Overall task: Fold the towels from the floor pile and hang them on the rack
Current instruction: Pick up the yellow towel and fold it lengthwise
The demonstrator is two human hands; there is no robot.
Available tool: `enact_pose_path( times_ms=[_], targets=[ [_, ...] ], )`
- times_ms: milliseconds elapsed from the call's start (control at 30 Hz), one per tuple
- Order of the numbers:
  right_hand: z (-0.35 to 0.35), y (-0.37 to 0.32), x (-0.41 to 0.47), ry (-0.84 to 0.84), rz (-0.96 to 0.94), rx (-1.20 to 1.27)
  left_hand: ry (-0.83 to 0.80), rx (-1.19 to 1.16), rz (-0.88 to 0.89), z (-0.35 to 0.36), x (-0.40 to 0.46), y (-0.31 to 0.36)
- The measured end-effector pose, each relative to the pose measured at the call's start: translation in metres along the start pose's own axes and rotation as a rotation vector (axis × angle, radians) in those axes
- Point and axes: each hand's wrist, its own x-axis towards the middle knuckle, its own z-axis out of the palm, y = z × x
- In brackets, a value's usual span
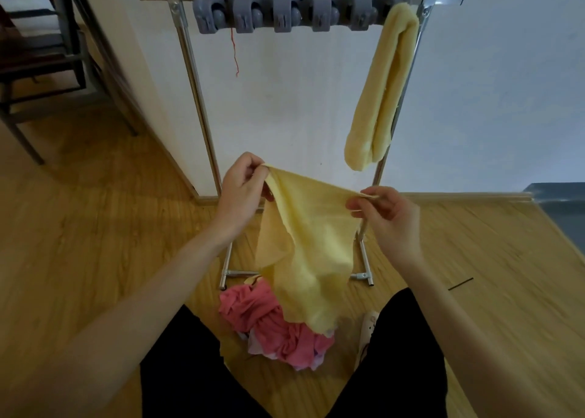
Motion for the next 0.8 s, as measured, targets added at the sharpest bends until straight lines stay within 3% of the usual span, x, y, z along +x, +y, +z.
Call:
enact_pose_path(
  times_ms=[167,300,433,567,800],
  targets=[
    [0.013,0.038,-0.015,0.011,-0.198,-0.396,0.031,-0.048,-0.025,-0.004,-0.008,0.008],
    [0.030,0.057,-0.027,-0.057,-0.342,-0.483,0.065,-0.081,-0.065,-0.005,-0.012,0.010],
    [0.045,0.061,-0.044,-0.116,-0.360,-0.508,0.119,-0.109,-0.120,-0.006,-0.017,0.009],
    [0.051,0.059,-0.057,-0.286,-0.597,-0.595,0.138,-0.119,-0.142,-0.006,-0.020,0.009],
    [0.079,0.046,-0.057,-0.330,-0.502,-0.505,0.132,-0.125,-0.156,-0.004,-0.026,0.013]
  ],
)
